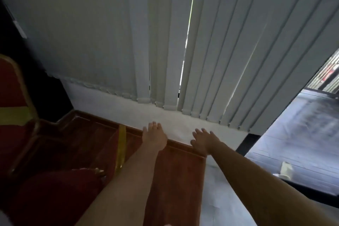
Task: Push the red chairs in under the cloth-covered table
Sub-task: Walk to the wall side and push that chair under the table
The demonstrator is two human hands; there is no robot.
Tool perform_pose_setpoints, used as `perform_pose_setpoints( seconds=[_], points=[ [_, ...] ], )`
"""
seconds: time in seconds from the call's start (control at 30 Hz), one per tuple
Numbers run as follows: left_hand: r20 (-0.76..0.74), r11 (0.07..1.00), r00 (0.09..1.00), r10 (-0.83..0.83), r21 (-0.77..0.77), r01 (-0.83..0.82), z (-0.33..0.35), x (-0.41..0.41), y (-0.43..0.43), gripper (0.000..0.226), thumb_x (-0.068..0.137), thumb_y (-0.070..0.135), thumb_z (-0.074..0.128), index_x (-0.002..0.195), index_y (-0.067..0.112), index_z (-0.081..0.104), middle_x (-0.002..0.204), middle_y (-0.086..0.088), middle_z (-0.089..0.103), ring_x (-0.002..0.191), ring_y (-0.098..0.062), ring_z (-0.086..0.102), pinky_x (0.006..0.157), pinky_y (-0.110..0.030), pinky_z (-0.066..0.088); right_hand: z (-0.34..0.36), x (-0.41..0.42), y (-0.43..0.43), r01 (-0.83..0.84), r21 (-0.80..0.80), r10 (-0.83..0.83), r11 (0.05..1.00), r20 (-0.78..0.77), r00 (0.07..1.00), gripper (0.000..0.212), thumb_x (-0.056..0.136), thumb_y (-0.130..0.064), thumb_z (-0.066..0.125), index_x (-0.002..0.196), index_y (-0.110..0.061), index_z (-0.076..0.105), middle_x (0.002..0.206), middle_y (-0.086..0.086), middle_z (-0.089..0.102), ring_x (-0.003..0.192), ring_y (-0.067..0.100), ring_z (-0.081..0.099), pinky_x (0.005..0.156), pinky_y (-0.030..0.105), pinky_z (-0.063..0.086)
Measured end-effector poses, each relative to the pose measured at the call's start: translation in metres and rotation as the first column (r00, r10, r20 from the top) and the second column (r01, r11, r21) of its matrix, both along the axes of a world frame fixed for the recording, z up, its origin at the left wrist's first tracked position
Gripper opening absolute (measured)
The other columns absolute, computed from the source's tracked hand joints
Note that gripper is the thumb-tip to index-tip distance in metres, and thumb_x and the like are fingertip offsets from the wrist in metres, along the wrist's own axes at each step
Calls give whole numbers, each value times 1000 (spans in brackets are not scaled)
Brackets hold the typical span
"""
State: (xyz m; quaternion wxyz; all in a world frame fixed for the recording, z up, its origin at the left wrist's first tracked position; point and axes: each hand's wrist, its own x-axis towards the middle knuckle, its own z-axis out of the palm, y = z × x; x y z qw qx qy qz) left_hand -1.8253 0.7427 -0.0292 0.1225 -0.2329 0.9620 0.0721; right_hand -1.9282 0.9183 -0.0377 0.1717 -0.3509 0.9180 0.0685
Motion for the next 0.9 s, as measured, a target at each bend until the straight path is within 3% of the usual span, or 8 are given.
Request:
perform_pose_setpoints(
  seconds=[0.23, 0.37, 0.5, 0.9],
  points=[
    [2, 989, 989, 145, 23, -145, 7, -70, -83, 60, 103, 36, 22, 152, 5, 8, 160, -16, 5, 147, -30, 4, 119, -48, 5, 10, -100, -102, -126, 16, 126, 992, 13, 992, 57, 97, -41, 22, 145, -11, 27, 157, 9, 19, 143, 29, 16, 113, 51, 16],
    [24, 960, 960, 280, 18, -280, 2, -95, -134, 60, 103, 36, 23, 151, 4, 9, 160, -16, 8, 147, -30, 7, 119, -47, 8, 13, -145, -169, -244, -39, 245, 969, 14, 969, 55, 95, -40, 28, 140, -9, 35, 149, 12, 34, 135, 30, 31, 109, 48, 27],
    [12, 918, 918, 396, 18, -396, 3, -127, -184, 61, 103, 37, 22, 151, 3, 8, 160, -17, 7, 147, -31, 6, 120, -46, 8, 16, -192, -242, -341, -96, 346, 935, 34, 938, 53, 95, -39, 30, 139, -10, 36, 147, 12, 37, 132, 30, 34, 109, 47, 25],
    [34, 651, 654, 756, 68, -756, -10, -154, -300, 63, 102, 42, 20, 152, 7, 3, 161, -14, 2, 147, -29, 1, 120, -46, 6, 19, -254, -442, -729, -67, 732, 682, 46, 680, 55, 94, -39, 27, 139, -9, 36, 150, 10, 32, 135, 28, 28, 109, 46, 22]
  ],
)
